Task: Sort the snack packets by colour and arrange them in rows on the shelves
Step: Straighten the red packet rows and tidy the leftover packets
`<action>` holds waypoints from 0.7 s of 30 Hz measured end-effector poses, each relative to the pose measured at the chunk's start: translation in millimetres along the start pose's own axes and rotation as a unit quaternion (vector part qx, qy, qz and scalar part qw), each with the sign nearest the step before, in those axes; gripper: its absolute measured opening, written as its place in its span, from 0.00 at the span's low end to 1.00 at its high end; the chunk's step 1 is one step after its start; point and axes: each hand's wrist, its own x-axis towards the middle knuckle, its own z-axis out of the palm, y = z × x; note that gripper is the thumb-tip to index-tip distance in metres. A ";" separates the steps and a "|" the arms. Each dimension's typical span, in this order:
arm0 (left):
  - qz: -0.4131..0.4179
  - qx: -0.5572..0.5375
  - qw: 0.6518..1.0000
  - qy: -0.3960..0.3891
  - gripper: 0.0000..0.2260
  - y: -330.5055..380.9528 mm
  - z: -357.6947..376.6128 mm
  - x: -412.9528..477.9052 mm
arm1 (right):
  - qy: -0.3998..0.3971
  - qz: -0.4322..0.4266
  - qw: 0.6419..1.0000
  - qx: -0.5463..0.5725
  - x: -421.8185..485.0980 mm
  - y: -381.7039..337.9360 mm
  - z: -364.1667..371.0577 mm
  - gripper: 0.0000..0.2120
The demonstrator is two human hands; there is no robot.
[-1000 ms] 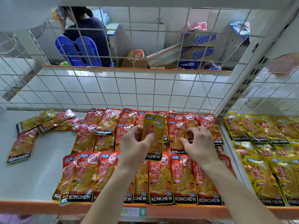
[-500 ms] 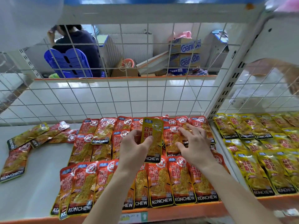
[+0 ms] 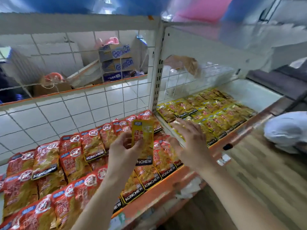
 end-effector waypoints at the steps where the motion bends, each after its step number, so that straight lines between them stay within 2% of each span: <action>1: 0.007 0.003 1.000 -0.018 0.03 1.9 7.6 -1.8 | 0.011 0.013 1.000 -0.009 -7.8 3.8 -9.1 0.27; 3: 0.025 -0.003 0.998 -0.052 0.03 6.1 23.5 -8.5 | 0.029 0.039 0.999 -0.025 -24.1 13.9 -24.3 0.30; 7: 0.042 -0.017 0.994 -0.104 0.07 13.4 53.4 -22.4 | 0.073 0.081 0.993 -0.036 -52.9 35.4 -50.2 0.26; 11: 0.039 -0.009 0.991 -0.129 0.04 15.7 82.3 -35.6 | 0.055 0.097 0.993 -0.043 -71.4 56.2 -68.3 0.28; 21: 0.071 0.026 0.994 -0.080 0.05 28.7 196.0 -75.8 | 0.054 0.067 0.996 -0.027 -98.3 154.1 -129.2 0.24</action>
